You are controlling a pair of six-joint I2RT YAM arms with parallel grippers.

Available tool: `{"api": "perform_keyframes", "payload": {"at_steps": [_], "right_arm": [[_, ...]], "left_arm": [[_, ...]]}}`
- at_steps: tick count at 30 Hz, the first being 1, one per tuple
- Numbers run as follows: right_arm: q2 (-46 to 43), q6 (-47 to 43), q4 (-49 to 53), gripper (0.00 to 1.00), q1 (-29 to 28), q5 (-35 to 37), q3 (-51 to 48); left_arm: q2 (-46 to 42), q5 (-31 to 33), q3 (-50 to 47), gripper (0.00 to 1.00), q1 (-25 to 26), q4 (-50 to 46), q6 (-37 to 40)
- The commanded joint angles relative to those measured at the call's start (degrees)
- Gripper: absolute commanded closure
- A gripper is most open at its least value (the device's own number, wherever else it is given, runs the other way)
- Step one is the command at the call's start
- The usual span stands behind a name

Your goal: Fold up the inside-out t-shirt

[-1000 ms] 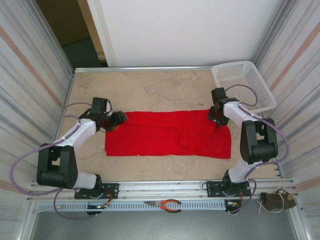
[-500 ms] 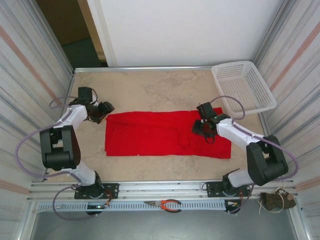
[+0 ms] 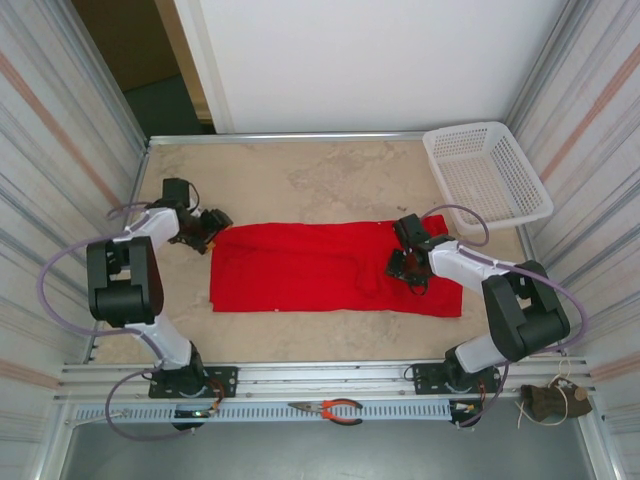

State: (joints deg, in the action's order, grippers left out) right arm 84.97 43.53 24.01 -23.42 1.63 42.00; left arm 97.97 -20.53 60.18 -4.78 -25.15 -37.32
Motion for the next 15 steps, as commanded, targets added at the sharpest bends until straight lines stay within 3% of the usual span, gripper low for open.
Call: {"api": "perform_keyframes", "payload": {"at_steps": [1, 3, 6, 11, 15], "right_arm": [[1.84, 2.65, 0.66, 0.59, -0.72, 1.12, -0.05], [1.84, 3.05, 1.01, 0.59, -0.83, 1.57, -0.14], [1.8, 3.27, 1.55, 0.59, -0.84, 2.13, -0.17], [1.86, 3.41, 2.21, 0.59, -0.88, 2.65, -0.2], [1.94, 3.58, 2.55, 0.59, -0.84, 3.03, -0.16]], "left_arm": [[1.38, -1.03, -0.25, 0.36, -0.18, 0.76, -1.75], [2.48, -1.0, 0.34, 0.41, -0.28, 0.8, -1.83], [3.76, -1.49, 0.88, 0.56, -0.24, 1.48, -1.86], [5.23, -1.88, 4.05, 1.0, -0.24, 2.73, -0.63], [4.44, -1.61, 7.79, 1.0, -0.05, 3.39, 3.98]]}}
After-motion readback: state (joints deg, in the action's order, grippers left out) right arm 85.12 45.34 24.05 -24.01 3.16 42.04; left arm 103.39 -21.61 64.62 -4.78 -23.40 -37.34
